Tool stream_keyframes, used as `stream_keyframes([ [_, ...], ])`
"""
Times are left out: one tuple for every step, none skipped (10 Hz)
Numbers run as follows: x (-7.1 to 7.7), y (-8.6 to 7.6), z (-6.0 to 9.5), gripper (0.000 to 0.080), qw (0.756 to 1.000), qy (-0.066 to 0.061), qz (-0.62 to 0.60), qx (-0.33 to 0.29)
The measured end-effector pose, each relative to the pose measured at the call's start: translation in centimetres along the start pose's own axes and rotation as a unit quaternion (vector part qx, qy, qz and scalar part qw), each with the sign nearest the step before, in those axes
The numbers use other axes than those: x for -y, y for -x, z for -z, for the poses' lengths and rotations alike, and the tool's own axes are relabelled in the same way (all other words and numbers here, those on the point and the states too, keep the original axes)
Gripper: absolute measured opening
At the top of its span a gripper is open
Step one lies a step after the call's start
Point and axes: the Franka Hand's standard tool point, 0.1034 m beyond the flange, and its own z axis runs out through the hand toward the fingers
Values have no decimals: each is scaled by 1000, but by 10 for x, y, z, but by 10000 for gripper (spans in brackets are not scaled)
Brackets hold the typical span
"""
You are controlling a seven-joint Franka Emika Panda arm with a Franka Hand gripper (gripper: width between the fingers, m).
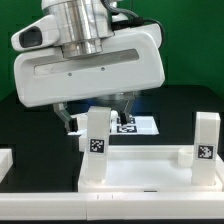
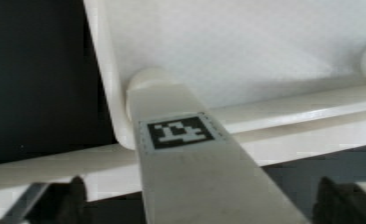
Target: Assemble desk
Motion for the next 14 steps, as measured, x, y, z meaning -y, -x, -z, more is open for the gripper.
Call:
stream_keyframes([
  [0,0,0,524,1000,0,-10,0],
  [-1,0,0,347,999,0,-48,-1],
  [-4,0,0,296,996,1,-92,-1],
  [-5,-1,-2,295,991,1,-133,0],
  [-5,-7,-2,295,982,1,-189,-2],
  [-5,-10,-3,295,966,3,-259,-4],
  [-4,-10,-3,295,935,5,-354,-5],
  [-1,-9,-4,295,901,7,-434,-6],
  [8,-8,-7,295,827,-1,-563,3],
  [7,-9,-7,295,808,-6,-590,4],
  [7,-9,-7,295,817,-6,-576,5],
  [4,-8,-7,295,848,-4,-531,1],
  [-3,-4,-9,374,895,0,-447,-6],
  [-1,-2,-6,374,931,9,-364,8],
])
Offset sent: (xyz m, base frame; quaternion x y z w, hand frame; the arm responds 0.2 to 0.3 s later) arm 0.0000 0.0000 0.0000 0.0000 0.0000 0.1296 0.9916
